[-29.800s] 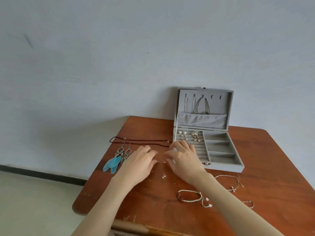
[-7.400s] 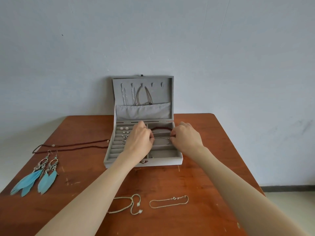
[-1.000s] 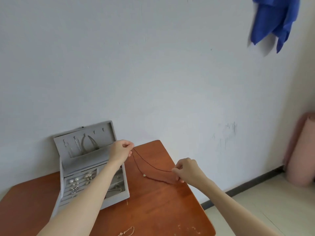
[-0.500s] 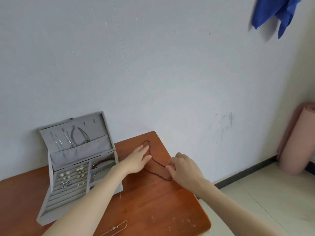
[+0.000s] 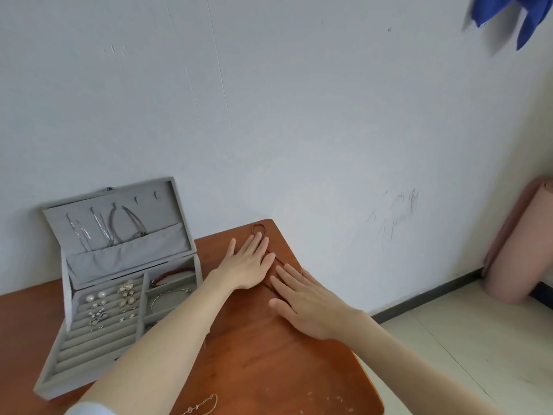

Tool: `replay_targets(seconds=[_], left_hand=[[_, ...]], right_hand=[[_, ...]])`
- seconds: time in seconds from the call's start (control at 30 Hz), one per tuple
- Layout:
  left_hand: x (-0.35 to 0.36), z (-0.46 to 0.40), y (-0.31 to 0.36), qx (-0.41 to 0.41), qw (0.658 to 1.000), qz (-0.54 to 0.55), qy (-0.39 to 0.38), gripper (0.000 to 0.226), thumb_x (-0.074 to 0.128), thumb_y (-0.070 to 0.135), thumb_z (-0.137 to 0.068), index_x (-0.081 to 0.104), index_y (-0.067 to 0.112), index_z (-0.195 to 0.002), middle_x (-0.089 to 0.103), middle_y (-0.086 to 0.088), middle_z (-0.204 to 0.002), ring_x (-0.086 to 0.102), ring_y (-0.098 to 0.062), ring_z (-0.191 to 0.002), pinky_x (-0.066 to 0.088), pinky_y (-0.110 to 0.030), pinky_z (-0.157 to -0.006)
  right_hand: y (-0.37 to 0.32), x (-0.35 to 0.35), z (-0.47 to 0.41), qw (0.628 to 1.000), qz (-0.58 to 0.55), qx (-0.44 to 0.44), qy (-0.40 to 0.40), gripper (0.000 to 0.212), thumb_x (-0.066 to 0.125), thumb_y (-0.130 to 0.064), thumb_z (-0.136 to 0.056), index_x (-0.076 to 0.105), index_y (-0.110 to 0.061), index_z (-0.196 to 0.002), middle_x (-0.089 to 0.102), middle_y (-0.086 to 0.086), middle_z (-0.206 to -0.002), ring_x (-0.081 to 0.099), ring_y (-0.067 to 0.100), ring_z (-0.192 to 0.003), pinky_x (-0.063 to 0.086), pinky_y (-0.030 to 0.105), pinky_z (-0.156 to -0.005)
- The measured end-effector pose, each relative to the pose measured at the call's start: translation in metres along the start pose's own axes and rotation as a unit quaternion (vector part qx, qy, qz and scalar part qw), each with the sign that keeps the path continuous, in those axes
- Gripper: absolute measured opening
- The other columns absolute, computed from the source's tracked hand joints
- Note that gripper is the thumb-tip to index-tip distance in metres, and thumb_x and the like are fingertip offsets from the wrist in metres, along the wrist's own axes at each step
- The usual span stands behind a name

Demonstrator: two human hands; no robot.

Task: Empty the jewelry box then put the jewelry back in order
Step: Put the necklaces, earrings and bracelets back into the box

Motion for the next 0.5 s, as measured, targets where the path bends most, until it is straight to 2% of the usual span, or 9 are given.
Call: replay_targets(seconds=[0.3,0.5], left_hand=[[-0.008,-0.032,0.002,0.008,0.999,0.038,-0.001,0.055,0.006,0.041,-0.098,-0.007,0.018,-0.147,-0.015,0.002,-0.155,-0.015,-0.01,-0.142,-0.011,-0.043,-0.115],[-0.015,-0.015,-0.004,0.029,0.997,0.061,0.044,0.053,0.007,0.039,-0.099,-0.004,0.02,-0.147,-0.013,0.003,-0.156,-0.014,-0.009,-0.141,-0.007,-0.039,-0.117]], right_hand=[[0.007,-0.001,-0.014,0.999,0.012,-0.005,0.047,0.058,0.019,-0.045,-0.099,0.012,-0.015,-0.148,0.001,0.008,-0.158,-0.009,0.016,-0.145,-0.009,0.025,-0.113],[0.003,-0.001,-0.011,1.0,0.008,0.003,0.018,0.059,0.015,-0.049,-0.098,0.009,-0.018,-0.149,-0.001,0.004,-0.158,-0.01,0.014,-0.144,-0.008,0.03,-0.116]])
Point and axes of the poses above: each hand's wrist, its own z-axis away from the middle knuckle, its own x-axis out of the palm, y = z × x, the point moved 5 cm from there along -z, towards the middle knuckle
